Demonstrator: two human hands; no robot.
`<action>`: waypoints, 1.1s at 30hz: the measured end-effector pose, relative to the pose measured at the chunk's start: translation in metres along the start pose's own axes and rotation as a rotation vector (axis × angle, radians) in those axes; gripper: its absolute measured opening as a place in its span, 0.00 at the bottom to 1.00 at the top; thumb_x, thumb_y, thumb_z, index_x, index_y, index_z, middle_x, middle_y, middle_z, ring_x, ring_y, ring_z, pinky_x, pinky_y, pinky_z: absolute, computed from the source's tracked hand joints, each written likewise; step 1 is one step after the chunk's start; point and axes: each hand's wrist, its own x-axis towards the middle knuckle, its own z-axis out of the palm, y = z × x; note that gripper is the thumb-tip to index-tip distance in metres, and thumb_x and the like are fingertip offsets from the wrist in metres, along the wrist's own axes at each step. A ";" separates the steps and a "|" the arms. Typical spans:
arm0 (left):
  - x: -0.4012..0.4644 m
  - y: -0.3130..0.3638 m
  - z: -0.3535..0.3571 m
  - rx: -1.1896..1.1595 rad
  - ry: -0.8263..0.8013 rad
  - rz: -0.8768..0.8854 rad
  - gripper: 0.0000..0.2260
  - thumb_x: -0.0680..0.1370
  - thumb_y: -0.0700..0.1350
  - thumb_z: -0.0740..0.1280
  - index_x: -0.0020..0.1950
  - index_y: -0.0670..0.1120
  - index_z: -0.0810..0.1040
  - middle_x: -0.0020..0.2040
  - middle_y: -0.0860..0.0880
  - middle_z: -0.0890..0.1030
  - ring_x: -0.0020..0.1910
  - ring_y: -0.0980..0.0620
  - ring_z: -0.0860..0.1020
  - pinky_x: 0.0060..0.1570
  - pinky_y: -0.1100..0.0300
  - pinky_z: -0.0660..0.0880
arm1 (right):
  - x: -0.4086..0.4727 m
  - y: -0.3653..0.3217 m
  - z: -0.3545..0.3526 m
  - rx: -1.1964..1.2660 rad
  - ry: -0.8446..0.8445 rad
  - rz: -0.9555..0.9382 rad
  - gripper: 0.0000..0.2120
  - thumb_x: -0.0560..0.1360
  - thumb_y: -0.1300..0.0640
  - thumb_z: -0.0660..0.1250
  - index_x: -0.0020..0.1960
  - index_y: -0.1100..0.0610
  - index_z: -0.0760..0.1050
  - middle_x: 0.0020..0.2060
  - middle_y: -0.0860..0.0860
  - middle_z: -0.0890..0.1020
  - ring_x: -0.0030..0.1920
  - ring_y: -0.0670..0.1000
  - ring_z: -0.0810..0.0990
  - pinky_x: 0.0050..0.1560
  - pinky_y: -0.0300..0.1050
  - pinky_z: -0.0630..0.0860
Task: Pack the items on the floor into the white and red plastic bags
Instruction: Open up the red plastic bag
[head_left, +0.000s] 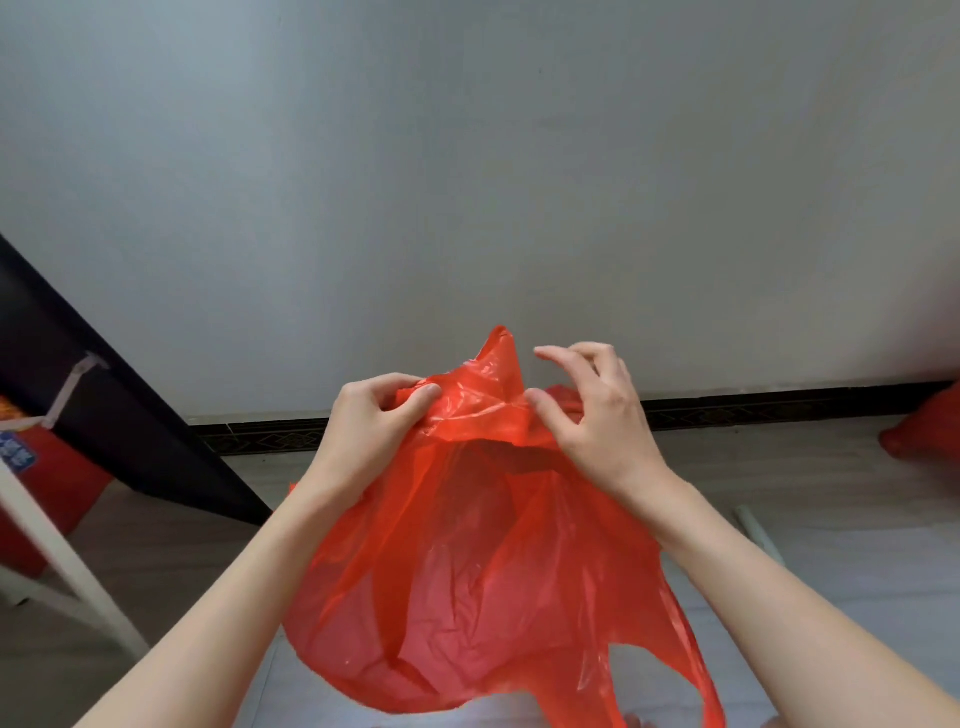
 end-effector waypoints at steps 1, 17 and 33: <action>0.001 0.000 0.000 -0.030 0.031 -0.032 0.03 0.74 0.47 0.69 0.43 0.51 0.82 0.38 0.55 0.83 0.36 0.61 0.79 0.39 0.65 0.74 | -0.003 -0.004 0.001 -0.041 0.032 -0.092 0.22 0.70 0.40 0.61 0.60 0.48 0.74 0.54 0.50 0.73 0.55 0.50 0.72 0.54 0.46 0.67; -0.001 0.009 -0.009 0.859 -0.084 0.504 0.30 0.65 0.62 0.71 0.62 0.55 0.68 0.49 0.52 0.74 0.47 0.50 0.73 0.48 0.55 0.67 | -0.005 -0.014 0.017 0.183 -0.201 0.138 0.10 0.76 0.62 0.60 0.47 0.62 0.80 0.45 0.57 0.84 0.48 0.54 0.79 0.42 0.37 0.64; -0.016 0.004 0.017 0.767 0.080 0.614 0.13 0.73 0.52 0.57 0.42 0.50 0.80 0.35 0.52 0.82 0.32 0.46 0.81 0.24 0.58 0.73 | 0.012 0.022 -0.007 0.339 0.012 0.213 0.19 0.79 0.56 0.59 0.29 0.53 0.61 0.25 0.49 0.63 0.31 0.51 0.62 0.35 0.50 0.62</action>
